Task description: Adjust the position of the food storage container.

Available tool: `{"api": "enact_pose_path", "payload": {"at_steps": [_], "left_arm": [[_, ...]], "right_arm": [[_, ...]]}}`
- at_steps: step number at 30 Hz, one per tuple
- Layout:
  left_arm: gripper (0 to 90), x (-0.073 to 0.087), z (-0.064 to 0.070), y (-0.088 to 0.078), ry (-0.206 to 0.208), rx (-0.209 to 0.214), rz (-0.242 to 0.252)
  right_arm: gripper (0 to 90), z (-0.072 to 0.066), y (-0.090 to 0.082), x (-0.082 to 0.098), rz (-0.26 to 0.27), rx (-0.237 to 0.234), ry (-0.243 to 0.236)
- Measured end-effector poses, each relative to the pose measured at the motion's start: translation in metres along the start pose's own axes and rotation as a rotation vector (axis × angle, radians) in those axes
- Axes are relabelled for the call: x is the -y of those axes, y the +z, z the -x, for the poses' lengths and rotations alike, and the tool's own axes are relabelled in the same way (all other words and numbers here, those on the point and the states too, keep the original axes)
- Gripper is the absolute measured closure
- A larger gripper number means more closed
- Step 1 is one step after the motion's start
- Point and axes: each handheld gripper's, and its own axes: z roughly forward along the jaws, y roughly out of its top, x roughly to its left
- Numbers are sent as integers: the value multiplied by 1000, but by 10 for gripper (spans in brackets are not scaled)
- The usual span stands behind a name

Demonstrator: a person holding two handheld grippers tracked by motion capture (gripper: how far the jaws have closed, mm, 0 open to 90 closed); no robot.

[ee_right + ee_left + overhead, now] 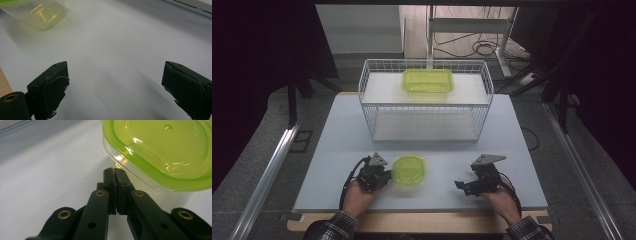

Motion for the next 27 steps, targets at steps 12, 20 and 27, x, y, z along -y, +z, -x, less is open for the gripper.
{"api": "enact_pose_path", "payload": {"at_steps": [12, 20, 27], "left_arm": [[887, -9, 23, 14, 53, 51, -17], [878, -12, 35, 19, 69, 95, -17], [715, -7, 31, 9, 101, 12, 13]], "right_arm": [[74, 0, 1, 0, -1, -2, -1], [74, 0, 1, 1, -7, -5, 1], [75, 0, 0, 0, 1, -11, 13]]}}
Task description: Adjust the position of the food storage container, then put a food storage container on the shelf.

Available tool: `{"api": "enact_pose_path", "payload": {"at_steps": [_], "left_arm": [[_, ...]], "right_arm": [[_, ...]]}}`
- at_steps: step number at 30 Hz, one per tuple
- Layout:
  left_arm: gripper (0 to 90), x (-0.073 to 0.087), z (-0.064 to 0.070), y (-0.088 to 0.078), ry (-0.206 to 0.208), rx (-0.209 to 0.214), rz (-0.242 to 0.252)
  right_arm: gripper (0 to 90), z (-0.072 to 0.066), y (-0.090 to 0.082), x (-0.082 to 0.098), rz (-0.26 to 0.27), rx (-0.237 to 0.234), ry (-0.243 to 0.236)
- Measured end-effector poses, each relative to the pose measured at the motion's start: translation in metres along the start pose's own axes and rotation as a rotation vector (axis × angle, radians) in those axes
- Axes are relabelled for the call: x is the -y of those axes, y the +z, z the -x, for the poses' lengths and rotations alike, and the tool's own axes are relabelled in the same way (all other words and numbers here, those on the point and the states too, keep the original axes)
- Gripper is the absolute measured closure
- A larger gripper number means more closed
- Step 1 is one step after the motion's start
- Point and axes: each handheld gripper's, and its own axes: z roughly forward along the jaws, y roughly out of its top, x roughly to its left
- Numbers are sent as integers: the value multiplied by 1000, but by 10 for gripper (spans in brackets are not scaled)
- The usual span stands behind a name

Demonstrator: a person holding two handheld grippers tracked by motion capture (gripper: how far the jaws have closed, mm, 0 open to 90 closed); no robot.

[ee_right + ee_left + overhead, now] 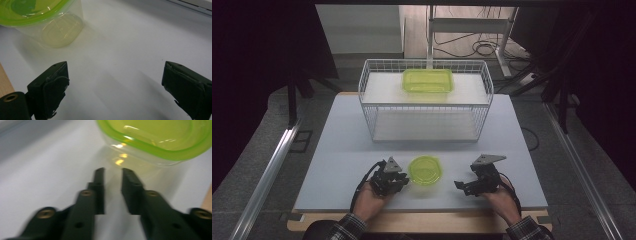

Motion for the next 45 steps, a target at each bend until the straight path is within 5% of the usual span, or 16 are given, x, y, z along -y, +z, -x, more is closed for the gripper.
{"api": "enact_pose_path", "payload": {"at_steps": [11, 15, 28, 45], "left_arm": [[164, 14, -2, -20, -4, -96, 45], [55, 22, -1, -26, -12, -101, 39], [0, 41, -2, -34, 15, -123, 50], [0, 46, -1, -36, 27, -131, 53]], "right_arm": [[74, 1, -1, 0, 9, -3, 2], [72, 1, -1, 0, 12, -3, -1], [72, 0, 0, 1, 4, -2, -7], [17, -3, 0, -1, 34, -25, -16]]}}
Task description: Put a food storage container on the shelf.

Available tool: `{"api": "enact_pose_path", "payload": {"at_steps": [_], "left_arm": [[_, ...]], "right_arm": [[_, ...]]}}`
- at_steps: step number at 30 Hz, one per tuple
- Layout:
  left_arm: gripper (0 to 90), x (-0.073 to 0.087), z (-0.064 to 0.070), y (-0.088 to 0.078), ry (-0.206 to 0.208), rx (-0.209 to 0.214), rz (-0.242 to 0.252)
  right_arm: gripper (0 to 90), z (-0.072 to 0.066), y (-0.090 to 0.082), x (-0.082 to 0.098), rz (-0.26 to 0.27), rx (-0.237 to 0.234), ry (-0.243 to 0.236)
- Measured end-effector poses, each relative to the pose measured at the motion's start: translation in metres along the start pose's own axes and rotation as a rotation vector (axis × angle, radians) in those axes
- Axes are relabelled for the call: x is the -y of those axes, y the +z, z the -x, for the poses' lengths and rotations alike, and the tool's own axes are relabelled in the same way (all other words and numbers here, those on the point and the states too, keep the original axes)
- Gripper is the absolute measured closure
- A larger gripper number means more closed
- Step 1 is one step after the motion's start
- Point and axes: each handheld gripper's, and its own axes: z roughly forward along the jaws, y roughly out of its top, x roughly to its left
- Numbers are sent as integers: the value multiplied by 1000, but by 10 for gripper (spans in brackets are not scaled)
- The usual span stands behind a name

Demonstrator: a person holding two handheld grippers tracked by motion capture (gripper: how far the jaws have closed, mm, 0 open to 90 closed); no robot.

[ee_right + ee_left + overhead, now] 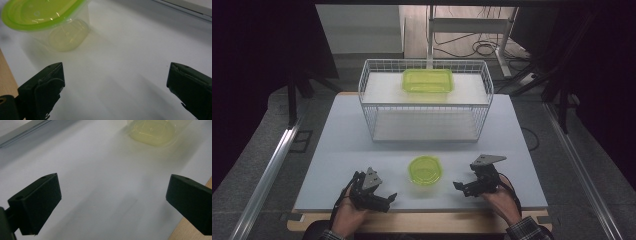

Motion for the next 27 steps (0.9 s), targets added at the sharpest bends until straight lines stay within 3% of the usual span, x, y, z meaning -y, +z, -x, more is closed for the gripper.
{"api": "enact_pose_path", "payload": {"at_steps": [4, 9, 13, 17, 27], "left_arm": [[0, 1, 1, -1, 7, -5, -5], [0, 2, 0, -1, 5, -7, -9], [0, 2, 0, 0, 3, -5, -12], [0, 2, 0, 1, 8, -7, -23], [1, 3, -1, 0, 8, -12, -22]], "right_arm": [[18, -1, -2, -4, 24, -23, 34], [20, -1, -4, -12, 53, -79, 115], [20, -3, -6, -23, 61, -95, 122], [29, -3, -5, -38, 68, -136, 165], [243, -4, 7, -65, 32, -164, 201]]}}
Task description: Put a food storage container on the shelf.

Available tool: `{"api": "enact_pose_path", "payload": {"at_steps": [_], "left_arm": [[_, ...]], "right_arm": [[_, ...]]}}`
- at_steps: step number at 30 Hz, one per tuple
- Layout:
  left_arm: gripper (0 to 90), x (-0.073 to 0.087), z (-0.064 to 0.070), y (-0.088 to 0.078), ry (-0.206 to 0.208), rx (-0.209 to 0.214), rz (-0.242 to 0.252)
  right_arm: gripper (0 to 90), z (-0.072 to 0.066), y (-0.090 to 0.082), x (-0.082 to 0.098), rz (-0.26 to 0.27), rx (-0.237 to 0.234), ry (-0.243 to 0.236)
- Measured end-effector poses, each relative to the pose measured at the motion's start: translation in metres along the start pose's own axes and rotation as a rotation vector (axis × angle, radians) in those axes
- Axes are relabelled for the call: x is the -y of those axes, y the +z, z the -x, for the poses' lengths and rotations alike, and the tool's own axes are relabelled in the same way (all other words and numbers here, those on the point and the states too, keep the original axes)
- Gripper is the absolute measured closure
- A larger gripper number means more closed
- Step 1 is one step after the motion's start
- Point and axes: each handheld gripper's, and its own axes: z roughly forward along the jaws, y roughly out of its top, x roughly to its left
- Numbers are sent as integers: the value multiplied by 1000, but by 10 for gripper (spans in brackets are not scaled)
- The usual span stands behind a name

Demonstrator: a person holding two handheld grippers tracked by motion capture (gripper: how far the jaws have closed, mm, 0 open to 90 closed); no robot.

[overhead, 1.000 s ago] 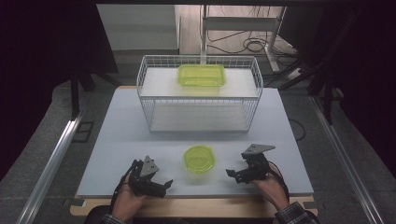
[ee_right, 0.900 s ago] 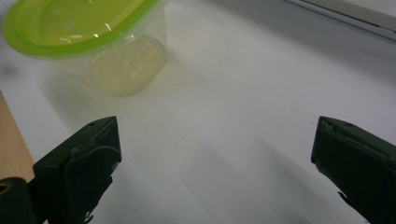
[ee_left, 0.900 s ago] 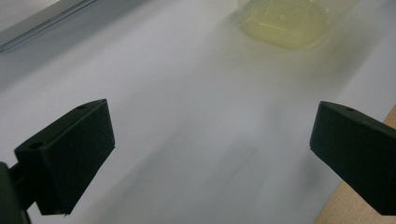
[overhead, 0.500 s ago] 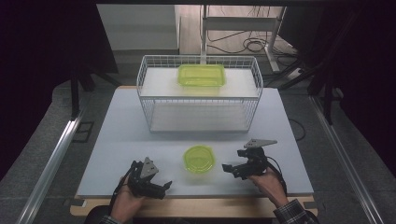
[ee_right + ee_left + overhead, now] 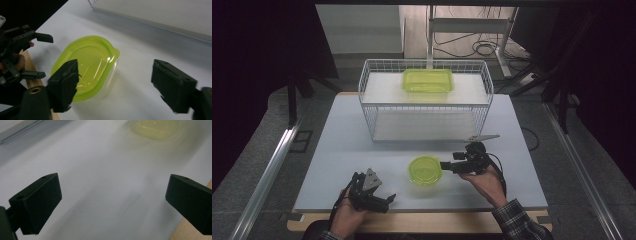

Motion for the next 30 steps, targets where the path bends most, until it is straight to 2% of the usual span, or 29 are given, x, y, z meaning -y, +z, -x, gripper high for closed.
{"api": "enact_pose_path", "payload": {"at_steps": [4, 10, 14, 17, 22, 24, 27, 30], "left_arm": [[3, 0, 0, 0, 2, 0, 0], [3, 0, 1, 0, 5, 0, -2], [5, 0, 0, 0, 4, 3, 0], [5, 0, 1, 0, 6, 4, -2], [6, 0, 2, 0, 11, 6, -6], [6, 0, 1, 0, 11, 7, -6], [6, 0, 1, 0, 10, 7, -6], [6, 0, 1, 0, 12, 6, -5]], "right_arm": [[337, 1, 6, -3, -23, -20, -1], [458, 9, 20, -5, -77, -63, 97], [530, 16, 29, -4, -107, -119, 172], [582, 18, 32, -5, -118, -144, 195], [709, 19, 36, -5, -142, -163, 239], [732, 19, 37, -5, -148, -161, 240], [794, 23, 38, -4, -148, -213, 268], [807, 25, 37, -4, -149, -241, 290]]}}
